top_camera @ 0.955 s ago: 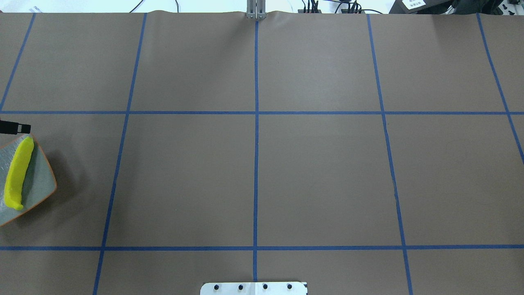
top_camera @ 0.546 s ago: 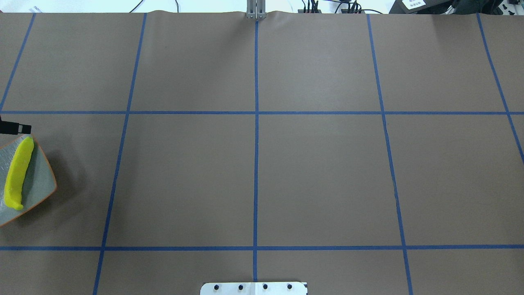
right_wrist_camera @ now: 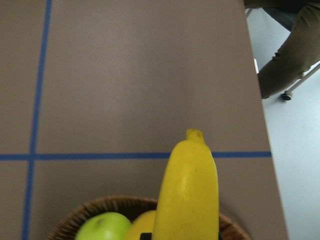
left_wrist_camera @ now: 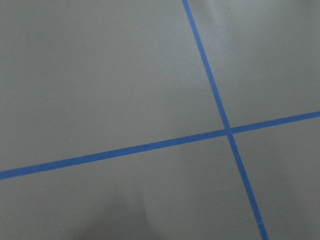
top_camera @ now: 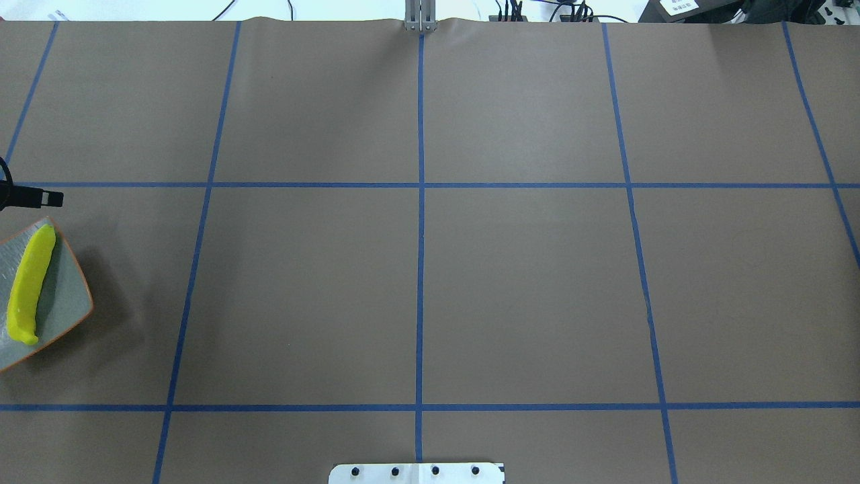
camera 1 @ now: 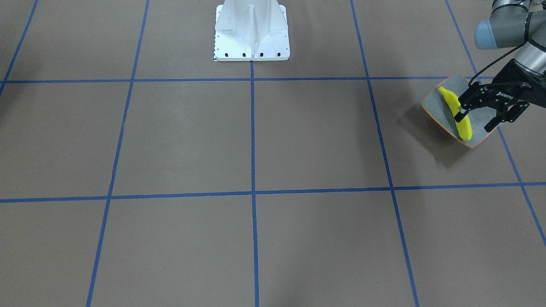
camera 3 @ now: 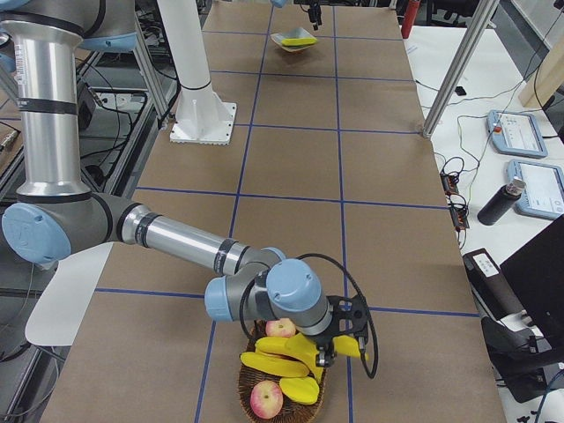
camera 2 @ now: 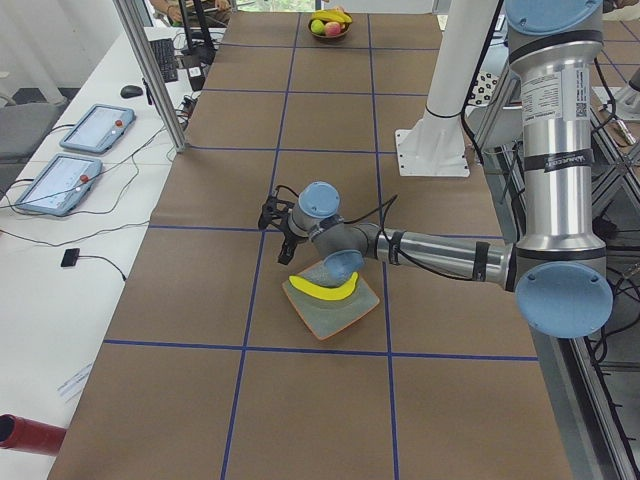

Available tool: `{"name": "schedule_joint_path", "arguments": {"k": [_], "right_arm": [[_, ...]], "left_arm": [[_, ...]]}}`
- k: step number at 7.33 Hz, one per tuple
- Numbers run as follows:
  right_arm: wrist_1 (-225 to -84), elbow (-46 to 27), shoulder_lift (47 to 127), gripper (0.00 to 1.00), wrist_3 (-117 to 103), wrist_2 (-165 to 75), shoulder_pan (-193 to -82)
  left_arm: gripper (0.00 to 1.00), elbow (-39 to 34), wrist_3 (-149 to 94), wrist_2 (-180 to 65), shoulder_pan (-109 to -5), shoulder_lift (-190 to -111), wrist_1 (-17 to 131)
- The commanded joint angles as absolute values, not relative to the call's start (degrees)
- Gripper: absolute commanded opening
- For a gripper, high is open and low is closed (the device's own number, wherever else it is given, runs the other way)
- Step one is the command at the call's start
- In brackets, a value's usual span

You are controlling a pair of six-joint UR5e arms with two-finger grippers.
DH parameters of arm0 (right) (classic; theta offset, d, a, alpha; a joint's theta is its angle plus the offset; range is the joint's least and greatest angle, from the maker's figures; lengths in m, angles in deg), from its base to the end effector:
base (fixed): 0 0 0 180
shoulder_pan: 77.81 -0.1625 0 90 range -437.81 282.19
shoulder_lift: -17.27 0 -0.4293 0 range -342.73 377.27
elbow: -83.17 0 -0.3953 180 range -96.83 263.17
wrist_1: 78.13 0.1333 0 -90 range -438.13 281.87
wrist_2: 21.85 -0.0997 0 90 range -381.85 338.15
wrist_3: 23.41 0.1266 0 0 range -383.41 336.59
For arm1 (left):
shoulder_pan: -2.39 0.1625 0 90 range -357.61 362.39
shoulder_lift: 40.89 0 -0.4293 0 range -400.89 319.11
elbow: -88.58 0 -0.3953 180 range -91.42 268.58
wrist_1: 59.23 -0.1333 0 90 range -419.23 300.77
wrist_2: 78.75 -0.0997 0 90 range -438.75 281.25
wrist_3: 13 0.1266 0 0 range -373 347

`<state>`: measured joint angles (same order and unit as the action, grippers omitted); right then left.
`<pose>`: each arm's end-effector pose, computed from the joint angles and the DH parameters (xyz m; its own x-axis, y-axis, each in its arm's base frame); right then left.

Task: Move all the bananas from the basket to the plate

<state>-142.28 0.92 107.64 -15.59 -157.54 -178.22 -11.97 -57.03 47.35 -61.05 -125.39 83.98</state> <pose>0.1342 -0.4943 0.7015 0.6962 0.0402 0.7167 -0.2693 0.9401 0.2090 0.1675 -0.4664 0.5241 0.5220 0.2549 -0.8139 0.1775 0.9009 0.3960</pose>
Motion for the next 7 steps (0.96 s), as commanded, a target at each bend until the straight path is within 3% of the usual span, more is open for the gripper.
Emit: {"name": "schedule_joint_path", "arguments": {"k": [1,3,7], "right_arm": [[-142.12,-9.32,107.01,0.00,1.21,-161.33,-169.34],[-141.59,-16.91,104.48,0.00,17.47,-161.16,-160.99],[-141.59,-18.25,88.23,0.00,45.08,-158.27,-148.15]], "left_arm": [[1.00,-13.10,-61.04,47.64,-61.06,-129.55,84.12],[1.00,-13.81,-67.81,48.16,-60.02,-137.96,84.12],[1.00,-14.08,-81.70,48.08,-53.87,-148.00,84.03]]}}
